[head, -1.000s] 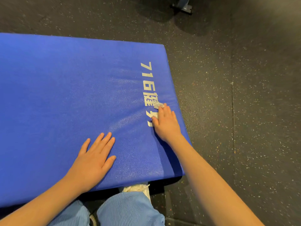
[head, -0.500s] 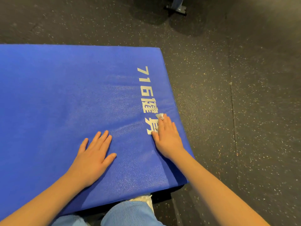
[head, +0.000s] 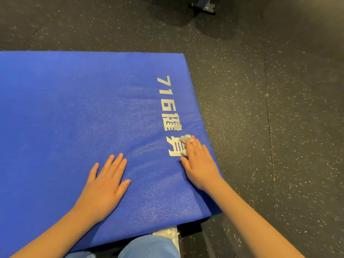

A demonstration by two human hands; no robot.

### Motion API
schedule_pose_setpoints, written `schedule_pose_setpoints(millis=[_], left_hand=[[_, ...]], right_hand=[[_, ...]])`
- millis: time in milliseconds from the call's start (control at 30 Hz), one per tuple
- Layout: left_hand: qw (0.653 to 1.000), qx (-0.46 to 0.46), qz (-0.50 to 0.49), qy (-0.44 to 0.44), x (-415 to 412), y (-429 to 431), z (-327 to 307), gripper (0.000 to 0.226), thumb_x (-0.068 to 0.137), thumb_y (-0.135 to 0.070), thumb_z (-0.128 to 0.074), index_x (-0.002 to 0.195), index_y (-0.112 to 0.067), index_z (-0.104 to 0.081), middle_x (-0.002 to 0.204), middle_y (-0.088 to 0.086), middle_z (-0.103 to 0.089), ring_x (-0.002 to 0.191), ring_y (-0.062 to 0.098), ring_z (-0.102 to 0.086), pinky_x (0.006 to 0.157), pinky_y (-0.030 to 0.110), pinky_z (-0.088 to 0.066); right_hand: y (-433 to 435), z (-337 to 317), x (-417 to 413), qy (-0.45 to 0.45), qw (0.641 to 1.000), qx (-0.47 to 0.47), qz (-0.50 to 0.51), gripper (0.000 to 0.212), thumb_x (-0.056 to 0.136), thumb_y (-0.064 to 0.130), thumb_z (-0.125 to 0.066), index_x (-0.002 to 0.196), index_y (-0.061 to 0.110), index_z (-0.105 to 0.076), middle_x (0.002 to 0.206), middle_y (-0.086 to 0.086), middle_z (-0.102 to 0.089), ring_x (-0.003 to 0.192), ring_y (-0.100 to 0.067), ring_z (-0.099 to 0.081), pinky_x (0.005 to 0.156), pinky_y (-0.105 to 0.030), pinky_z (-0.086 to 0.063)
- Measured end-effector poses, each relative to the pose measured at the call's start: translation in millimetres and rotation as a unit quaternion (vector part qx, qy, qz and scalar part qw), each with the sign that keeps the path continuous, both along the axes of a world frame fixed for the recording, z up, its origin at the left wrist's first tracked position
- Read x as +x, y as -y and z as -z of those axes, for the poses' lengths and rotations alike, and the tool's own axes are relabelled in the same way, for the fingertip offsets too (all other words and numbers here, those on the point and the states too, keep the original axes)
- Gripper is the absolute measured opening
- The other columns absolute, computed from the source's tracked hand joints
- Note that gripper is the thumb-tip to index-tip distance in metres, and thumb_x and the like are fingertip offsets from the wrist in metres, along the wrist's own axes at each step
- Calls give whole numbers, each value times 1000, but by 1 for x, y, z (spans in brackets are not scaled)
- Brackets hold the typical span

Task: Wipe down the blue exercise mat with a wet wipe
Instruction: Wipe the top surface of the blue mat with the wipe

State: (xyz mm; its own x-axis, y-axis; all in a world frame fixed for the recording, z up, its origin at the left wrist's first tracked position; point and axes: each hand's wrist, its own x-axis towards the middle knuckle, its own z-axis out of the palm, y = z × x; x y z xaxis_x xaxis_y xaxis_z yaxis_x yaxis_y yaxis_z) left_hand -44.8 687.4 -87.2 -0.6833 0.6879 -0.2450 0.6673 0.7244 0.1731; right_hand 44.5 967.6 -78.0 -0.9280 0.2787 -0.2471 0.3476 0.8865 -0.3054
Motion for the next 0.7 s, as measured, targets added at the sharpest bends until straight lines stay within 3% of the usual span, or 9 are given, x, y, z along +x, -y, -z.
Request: schedule_pose_setpoints(millis=[100,233,367,433,533,633,700], left_hand=[[1000,0,0,-6,0,1,2,73,101,-52,-8,136,-6,-52,147,5,-42,136,19,-26,104,43,-18],[1000,7,0,-15,1,1,3,72,101,-52,-9,137,-7,-52,147,6,-43,136,19,-27,105,44,-19],[1000,11,13,-15,-1,0,3,72,101,-53,-11,137,-7,-52,147,5,-43,136,18,-27,104,44,-19],[1000,14,19,-3,-5,1,4,73,100,-56,-10,139,-8,-49,149,3,-38,139,16,-22,106,42,-16],[999,30,19,11,-12,3,8,81,94,-66,-4,147,-13,-36,155,-4,-22,143,7,-6,112,38,-6],[999,42,18,26,-18,2,9,85,90,-71,1,150,-17,-26,157,-9,-14,143,2,3,114,35,1],[999,36,18,24,-18,0,7,80,95,-66,-4,148,-14,-34,156,-5,-21,143,7,-6,113,36,-5]], right_hand=[[-32,13,-25,0,997,27,78,68,93,48,-18,148,8,-25,155,-8,-25,143,-24,-17,112,-35,-12],[-35,22,-56,40,985,7,167,64,100,37,-30,151,2,-13,159,-15,-12,147,-26,-7,118,-39,-8],[-8,11,-28,17,999,-15,48,69,101,40,-36,154,10,-4,162,-6,1,148,-21,4,118,-35,2],[-19,9,-26,23,1000,-9,18,65,101,38,-36,153,12,-7,162,-5,-2,148,-19,2,118,-34,1],[-36,13,-60,29,997,19,74,62,102,37,-34,152,7,-14,160,-9,-10,148,-22,-4,117,-37,-4],[-24,19,-91,29,987,10,156,66,101,39,-32,152,3,-10,161,-13,-7,148,-25,-3,119,-39,-4],[3,20,-92,16,996,-12,85,68,101,39,-35,152,4,-10,161,-14,-4,148,-26,-2,119,-38,-4]])
